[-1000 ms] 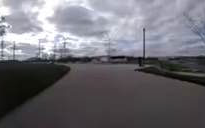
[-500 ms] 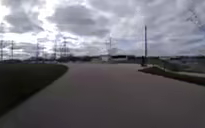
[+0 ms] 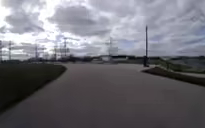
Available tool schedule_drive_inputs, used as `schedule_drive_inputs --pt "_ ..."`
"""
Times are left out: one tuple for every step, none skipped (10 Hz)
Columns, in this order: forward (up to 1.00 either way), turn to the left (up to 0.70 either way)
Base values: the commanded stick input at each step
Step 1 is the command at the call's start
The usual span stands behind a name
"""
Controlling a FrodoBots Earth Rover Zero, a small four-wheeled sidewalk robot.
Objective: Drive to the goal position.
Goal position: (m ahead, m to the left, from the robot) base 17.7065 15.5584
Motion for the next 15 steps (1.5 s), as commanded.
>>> schedule_drive_inputs --pt "0.99 0.02" --pt "1.00 0.02" --pt "1.00 0.02" --pt "1.00 0.02" --pt "1.00 0.02" --pt "1.00 0.02" --pt "1.00 0.02" --pt "0.99 0.02" --pt "0.99 0.02" --pt "1.00 0.02" --pt "1.00 0.02" --pt "1.00 0.02" --pt "1.00 0.02" --pt "1.00 0.02" --pt "1.00 0.02"
